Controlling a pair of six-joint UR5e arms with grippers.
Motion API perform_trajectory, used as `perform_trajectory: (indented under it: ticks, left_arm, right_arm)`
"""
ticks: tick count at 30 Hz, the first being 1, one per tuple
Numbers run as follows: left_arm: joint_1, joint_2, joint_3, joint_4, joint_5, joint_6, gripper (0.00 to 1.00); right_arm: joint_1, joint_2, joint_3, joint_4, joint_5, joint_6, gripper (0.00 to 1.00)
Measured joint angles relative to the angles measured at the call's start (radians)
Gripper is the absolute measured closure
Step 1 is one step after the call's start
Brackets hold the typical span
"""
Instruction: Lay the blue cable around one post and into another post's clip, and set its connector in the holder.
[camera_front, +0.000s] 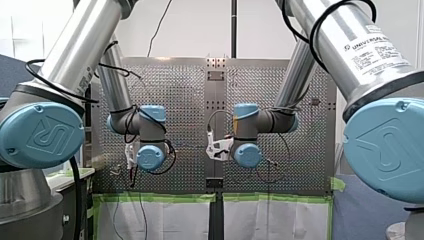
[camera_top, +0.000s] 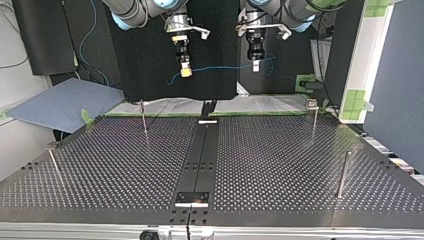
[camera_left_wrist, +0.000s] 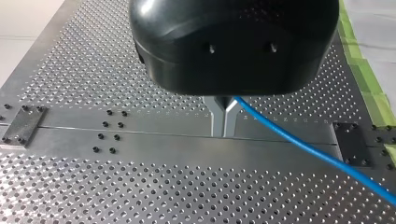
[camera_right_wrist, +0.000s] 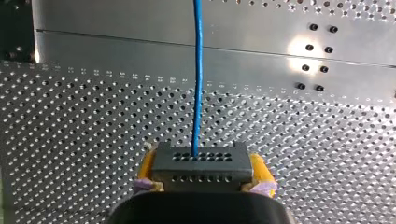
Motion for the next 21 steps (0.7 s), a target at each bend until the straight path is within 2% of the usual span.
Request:
perform_trajectory:
  ticks: [5, 11, 21]
  left_arm:
    - [0.0, 0.0, 0.0, 0.0, 0.0, 0.0, 1.0]
    - [0.0, 0.0, 0.0, 0.0, 0.0, 0.0, 1.0]
    - [-0.003, -0.002, 0.003, -0.003, -0.002, 0.001, 1.0]
  right_arm:
    - [-0.001, 0.036, 0.002, 0.034, -0.001, -0.001, 1.0]
    - [-0.001, 0.083, 0.002, 0.045, -0.001, -0.001, 1.0]
    - [-0.001, 0.098, 0.002, 0.046, -0.001, -0.002, 1.0]
